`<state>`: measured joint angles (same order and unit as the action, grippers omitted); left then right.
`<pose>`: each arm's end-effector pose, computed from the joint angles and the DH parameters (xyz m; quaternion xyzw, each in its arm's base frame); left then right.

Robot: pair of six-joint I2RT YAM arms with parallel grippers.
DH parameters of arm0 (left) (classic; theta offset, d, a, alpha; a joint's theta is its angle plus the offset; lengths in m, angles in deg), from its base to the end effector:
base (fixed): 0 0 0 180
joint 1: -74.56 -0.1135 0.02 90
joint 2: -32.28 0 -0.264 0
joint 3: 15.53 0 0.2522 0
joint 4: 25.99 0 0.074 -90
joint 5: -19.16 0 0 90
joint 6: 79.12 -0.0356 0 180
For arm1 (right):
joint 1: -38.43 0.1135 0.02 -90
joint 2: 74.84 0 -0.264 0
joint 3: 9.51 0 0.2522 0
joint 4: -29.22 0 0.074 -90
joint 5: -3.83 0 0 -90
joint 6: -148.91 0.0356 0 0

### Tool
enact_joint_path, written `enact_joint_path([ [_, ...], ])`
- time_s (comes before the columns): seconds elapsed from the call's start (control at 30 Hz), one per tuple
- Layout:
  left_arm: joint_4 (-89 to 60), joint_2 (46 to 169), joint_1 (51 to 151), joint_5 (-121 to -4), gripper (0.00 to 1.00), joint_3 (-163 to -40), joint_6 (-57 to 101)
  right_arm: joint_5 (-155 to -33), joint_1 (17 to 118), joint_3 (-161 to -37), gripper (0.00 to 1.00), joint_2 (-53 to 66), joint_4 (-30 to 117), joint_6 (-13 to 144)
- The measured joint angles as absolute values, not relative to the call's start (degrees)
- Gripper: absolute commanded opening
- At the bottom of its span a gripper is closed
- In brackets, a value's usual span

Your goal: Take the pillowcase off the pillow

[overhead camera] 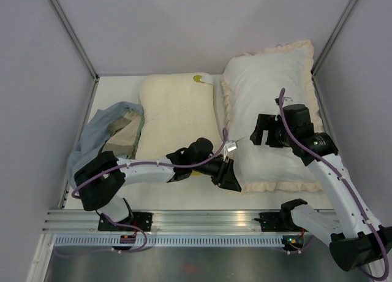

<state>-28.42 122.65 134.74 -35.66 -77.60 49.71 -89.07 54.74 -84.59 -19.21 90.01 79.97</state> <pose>0.1496 -0.3022 0.2129 0.3073 0.7641 -0.5511 0.1339 0.1828 0.0554 0.3430 0.0273 0.9105 0.1538 0.3828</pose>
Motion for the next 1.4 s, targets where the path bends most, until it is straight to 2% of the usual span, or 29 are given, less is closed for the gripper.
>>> enact_joint_path([
  [0.1,-36.83,123.83,134.74,-34.09,0.53,-75.04,53.40,-91.56,54.74,-82.01,0.92,-17.19,89.35,78.44],
  [0.23,-46.41,129.58,134.70,-32.69,0.53,-74.89,57.62,-93.57,54.74,-80.07,0.68,-13.98,87.89,76.80],
  [0.27,-48.26,131.15,134.70,-32.34,0.53,-74.89,58.67,-94.64,54.72,-79.37,0.59,-13.50,87.19,76.75],
  [0.33,-51.11,133.86,134.65,-31.62,0.53,-74.89,60.37,-96.94,54.66,-77.90,0.55,-13.54,86.29,76.84],
  [0.63,-58.12,141.12,132.23,-30.35,0.52,-74.91,65.58,-104.46,54.70,-75.30,0.53,-20.78,88.30,77.30],
  [0.8,-60.13,143.67,131.53,-30.48,0.53,-74.91,67.32,-104.94,54.72,-74.17,0.61,-22.18,89.55,77.78],
  [1.0,-61.66,146.49,131.55,-30.53,0.56,-75.48,68.99,-102.80,55.01,-74.17,0.73,-17.65,89.92,78.66],
  [1.17,-61.64,147.08,131.57,-31.60,0.58,-76.64,69.36,-97.64,55.42,-74.23,0.73,-16.95,90.05,79.79],
  [1.23,-61.64,147.26,131.55,-31.79,0.58,-77.08,69.47,-96.20,55.51,-74.34,0.70,-16.89,90.18,80.08],
  [1.3,-61.62,147.43,131.55,-31.95,0.58,-77.47,69.53,-95.04,55.57,-74.43,0.54,-16.56,90.29,80.08],
  [1.33,-61.60,147.54,131.55,-32.08,0.58,-77.62,69.55,-94.32,55.62,-74.52,0.30,-16.21,90.34,80.01],
  [1.4,-61.40,147.89,131.55,-32.41,0.58,-77.93,69.55,-92.59,55.84,-74.71,0.13,-15.10,90.60,79.84],
])
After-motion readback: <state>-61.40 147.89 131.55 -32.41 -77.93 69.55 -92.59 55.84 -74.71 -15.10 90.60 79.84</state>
